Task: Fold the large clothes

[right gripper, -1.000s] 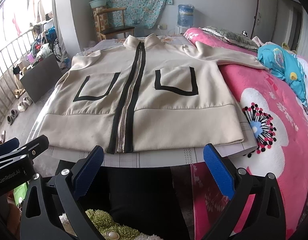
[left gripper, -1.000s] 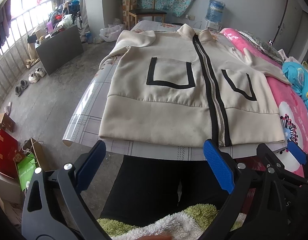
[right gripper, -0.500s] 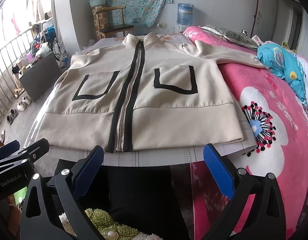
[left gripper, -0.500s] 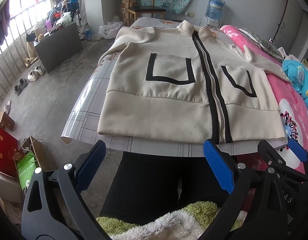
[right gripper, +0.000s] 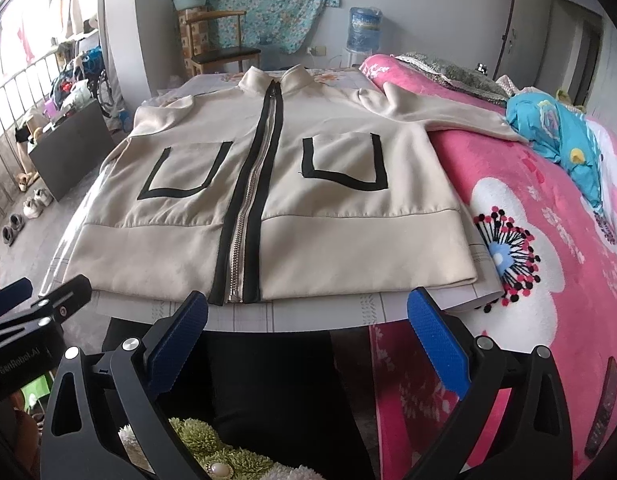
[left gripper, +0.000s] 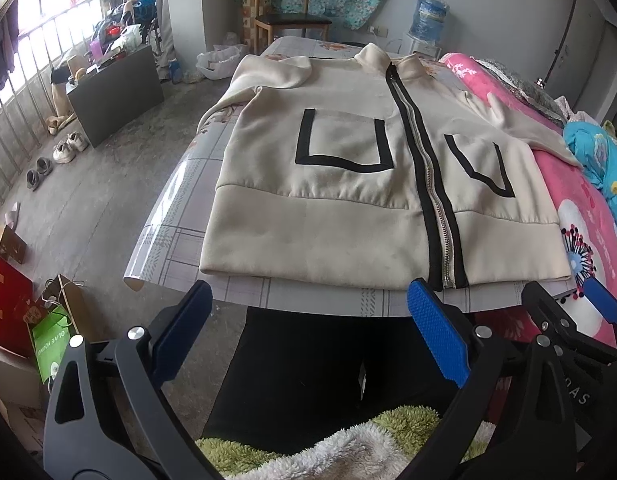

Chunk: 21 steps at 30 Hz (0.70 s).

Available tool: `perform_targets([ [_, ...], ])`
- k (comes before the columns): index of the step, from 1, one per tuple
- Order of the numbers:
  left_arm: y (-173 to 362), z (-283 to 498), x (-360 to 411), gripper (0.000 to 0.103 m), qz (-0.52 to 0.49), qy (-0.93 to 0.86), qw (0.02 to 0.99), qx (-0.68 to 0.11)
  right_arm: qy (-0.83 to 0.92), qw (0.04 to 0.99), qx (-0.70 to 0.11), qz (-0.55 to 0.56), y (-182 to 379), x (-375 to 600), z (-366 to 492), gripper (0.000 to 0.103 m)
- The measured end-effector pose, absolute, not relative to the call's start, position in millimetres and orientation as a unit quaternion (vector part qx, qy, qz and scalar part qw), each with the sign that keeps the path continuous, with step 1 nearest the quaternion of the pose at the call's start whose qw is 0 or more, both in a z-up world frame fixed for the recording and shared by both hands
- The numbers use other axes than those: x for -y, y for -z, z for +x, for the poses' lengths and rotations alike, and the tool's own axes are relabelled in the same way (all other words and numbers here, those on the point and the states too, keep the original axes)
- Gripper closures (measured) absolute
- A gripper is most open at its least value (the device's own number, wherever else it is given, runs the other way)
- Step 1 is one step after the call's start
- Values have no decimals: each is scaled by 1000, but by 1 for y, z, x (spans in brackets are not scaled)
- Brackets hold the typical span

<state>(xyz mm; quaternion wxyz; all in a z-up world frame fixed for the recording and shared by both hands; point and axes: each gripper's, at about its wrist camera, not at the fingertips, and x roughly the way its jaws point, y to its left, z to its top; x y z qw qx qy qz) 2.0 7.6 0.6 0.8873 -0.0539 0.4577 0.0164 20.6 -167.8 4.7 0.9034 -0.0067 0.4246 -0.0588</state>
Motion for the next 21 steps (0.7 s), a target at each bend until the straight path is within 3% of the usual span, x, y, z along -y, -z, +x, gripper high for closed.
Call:
perform_targets([
  [21,-17,37,-14,8,-43,-29,894,-446,76,908,-410,-43,-19,162,56,6],
])
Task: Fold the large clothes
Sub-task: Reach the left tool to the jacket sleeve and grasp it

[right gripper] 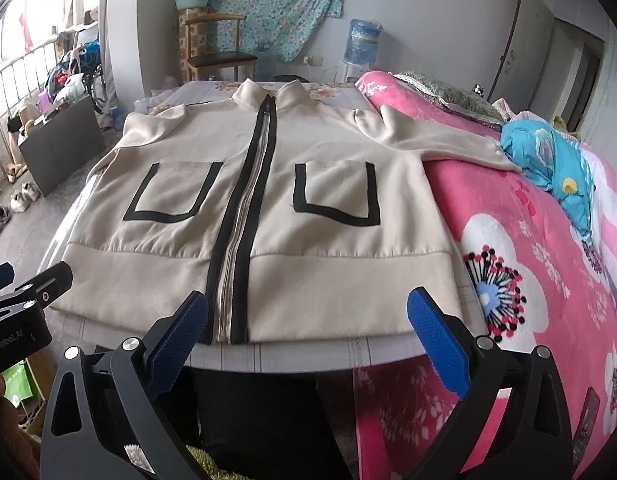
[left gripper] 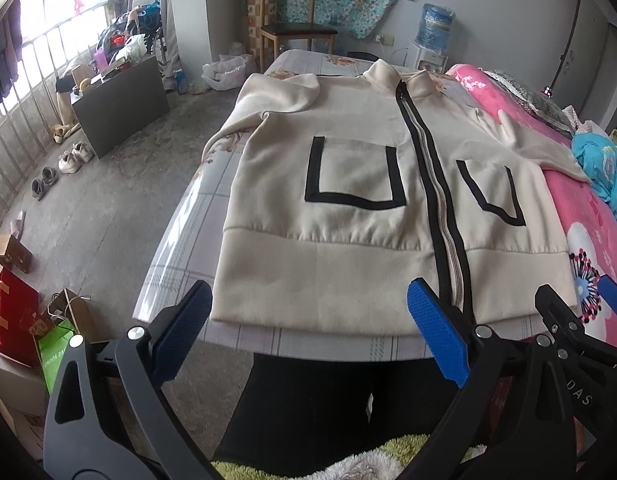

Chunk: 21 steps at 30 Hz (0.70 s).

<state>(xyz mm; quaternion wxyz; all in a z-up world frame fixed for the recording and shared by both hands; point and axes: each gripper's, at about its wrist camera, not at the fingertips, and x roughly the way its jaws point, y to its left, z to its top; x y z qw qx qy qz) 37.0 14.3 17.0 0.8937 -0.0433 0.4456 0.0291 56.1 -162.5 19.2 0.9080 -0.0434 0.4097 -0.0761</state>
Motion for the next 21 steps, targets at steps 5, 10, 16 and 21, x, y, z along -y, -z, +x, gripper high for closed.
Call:
perform_targets([
  [5,-15,55,-13,8,-38,-31,891,-451,79,906,-414,-50,-17,160,72,6],
  [10,-8,73,-12,8,-31,-37,888,-458,83,901,-422,-55,-10,159,92,6],
  [16,2,101,-14,8,-21,-47,885,-463,80,894,-436,-62,3,159,123,6],
  [21,6,122,-19,8,-11,-48,891,-452,61,892,-443,-64,14,158,153,6],
])
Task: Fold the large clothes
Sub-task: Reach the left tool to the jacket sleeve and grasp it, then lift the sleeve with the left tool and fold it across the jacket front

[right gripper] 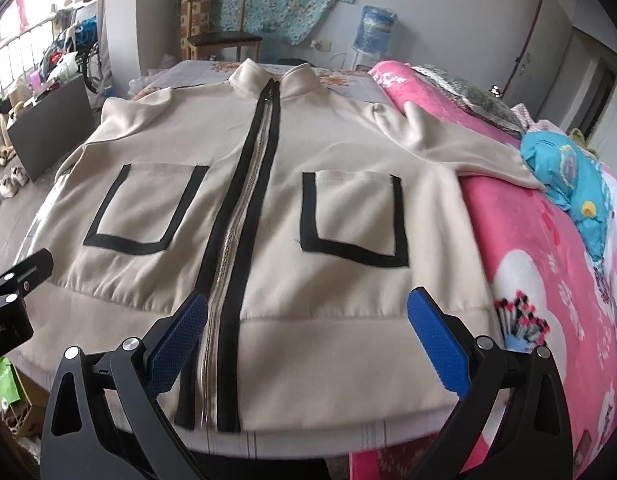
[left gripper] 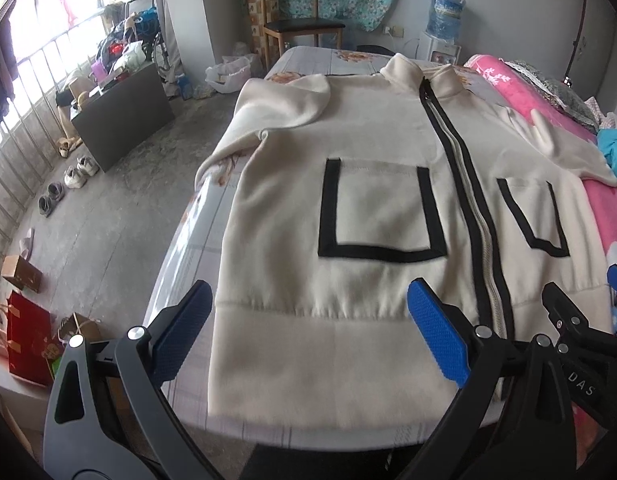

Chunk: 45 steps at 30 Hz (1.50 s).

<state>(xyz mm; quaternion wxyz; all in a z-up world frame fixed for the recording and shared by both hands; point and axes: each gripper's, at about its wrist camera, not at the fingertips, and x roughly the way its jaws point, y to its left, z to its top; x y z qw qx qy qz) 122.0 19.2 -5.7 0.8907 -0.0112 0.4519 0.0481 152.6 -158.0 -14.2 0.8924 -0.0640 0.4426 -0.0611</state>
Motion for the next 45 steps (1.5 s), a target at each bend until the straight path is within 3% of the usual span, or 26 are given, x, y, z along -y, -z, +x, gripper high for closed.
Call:
perform_targets([
  [13,9,162,-83,8,-114,17,911,-396,-89,904,-414,-55,21,129,211,6],
  [23,12,238,-211,8,-272,-16,874,-402,-155,887,-432,-52,34,97,244,6],
  [26,49,264,-262,8,-374,-25,817,-438,-160,885,-434,-52,34,91,248,6],
  [30,153,280,-317,9,-587,3,662,-466,-159,881,-443,-57,38,87,250,6],
  [34,250,283,-328,9,-733,35,513,-444,-147,871,-464,-67,47,84,251,6],
  [41,323,308,-298,9,-791,54,428,-433,-116,869,-478,-51,46,89,256,6],
  [43,328,315,-296,14,-793,47,421,-438,-106,868,-483,-42,48,91,258,6],
  [45,332,323,-300,38,-790,39,419,-445,-100,867,-487,-34,49,93,258,6],
])
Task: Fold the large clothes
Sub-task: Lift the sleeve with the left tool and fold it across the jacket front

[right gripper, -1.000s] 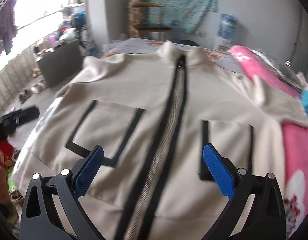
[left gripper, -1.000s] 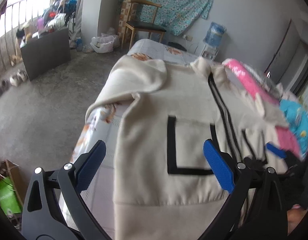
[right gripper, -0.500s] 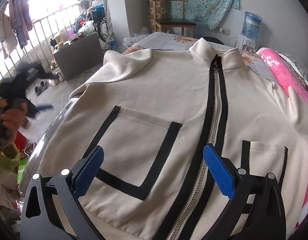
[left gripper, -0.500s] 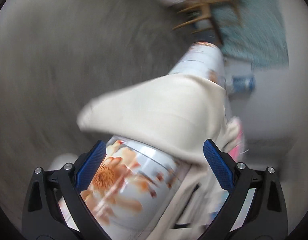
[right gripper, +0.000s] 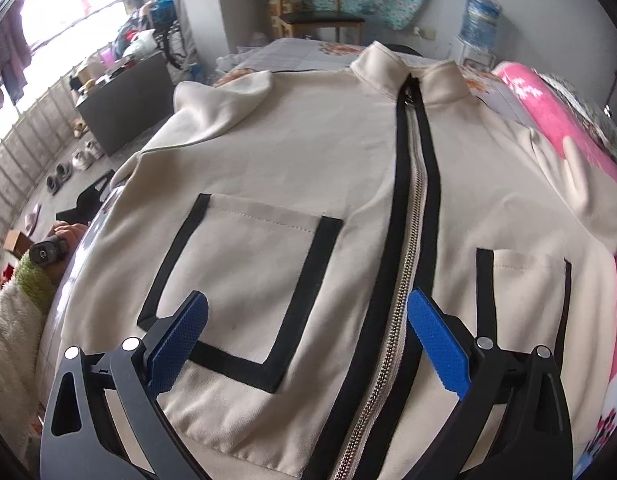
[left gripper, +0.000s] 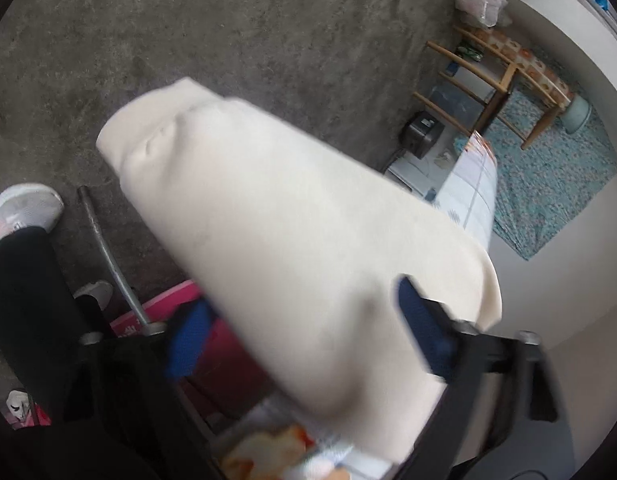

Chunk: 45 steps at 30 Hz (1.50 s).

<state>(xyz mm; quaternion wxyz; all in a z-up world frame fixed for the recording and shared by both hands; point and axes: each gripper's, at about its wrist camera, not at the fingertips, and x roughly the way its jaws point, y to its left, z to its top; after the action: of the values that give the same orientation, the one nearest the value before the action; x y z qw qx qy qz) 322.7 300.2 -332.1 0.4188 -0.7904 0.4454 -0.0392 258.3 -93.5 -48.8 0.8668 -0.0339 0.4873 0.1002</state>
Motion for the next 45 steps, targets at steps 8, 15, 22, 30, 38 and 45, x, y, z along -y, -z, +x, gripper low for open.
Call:
perform_targets([
  [8,257,338,-349,96,-678,-35,576,-455,-89,876,-473,-36,38,103,249,6],
  [15,-12,345,-311,96,-368,-25,873,-318,-71,886,-458,-14,34,128,241,6],
  [22,-128,322,-90,89,-131,196,930,-282,-31,896,-441,22,25,169,226,6],
  [30,-11,294,29,33,-46,240,881,-406,31,898,-435,56,23,237,210,6],
  [38,36,273,-11,19,-34,139,894,-424,0,880,-448,155,30,286,228,6],
  [45,49,274,-61,19,-47,54,899,-432,-34,868,-425,254,3,335,262,7],
])
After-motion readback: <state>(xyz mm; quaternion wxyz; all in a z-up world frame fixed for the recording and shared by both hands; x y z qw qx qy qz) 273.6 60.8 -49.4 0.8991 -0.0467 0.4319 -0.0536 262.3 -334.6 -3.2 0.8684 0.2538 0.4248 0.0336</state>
